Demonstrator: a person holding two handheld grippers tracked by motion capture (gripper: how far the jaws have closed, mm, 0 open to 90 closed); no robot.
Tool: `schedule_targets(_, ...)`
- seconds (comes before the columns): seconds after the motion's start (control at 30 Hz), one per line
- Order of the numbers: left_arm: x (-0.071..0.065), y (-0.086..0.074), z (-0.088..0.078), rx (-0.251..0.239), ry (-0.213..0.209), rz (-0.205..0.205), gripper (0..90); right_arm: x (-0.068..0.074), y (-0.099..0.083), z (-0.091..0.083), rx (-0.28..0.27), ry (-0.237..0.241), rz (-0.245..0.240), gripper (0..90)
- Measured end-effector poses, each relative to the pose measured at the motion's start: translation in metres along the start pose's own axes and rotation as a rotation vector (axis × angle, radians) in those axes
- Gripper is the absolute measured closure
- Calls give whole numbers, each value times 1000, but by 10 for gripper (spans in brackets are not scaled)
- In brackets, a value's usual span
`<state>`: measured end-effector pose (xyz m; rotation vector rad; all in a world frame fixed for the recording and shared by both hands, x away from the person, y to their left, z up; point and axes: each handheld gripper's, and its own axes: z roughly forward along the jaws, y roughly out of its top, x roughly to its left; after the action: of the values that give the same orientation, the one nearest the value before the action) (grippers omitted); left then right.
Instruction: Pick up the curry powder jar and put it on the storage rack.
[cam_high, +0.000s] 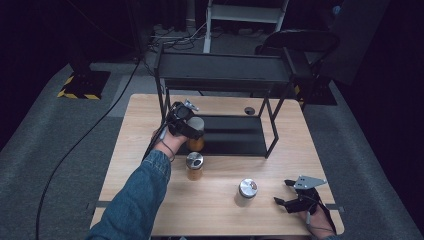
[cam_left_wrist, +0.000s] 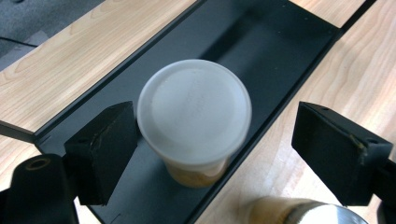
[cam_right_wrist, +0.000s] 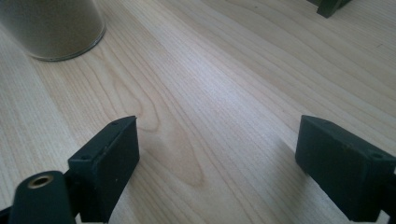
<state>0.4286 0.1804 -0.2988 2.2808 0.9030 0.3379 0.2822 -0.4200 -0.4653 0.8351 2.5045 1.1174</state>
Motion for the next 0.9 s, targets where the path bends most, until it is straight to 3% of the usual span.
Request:
schedule_targets(0.33,-9,-17,-25,-27,5,6,143,0,1,1,2,0,1,127)
schedule_targets(0.9,-17,-65,-70,-66,22,15,138,1,2,2,1,-4,3,123)
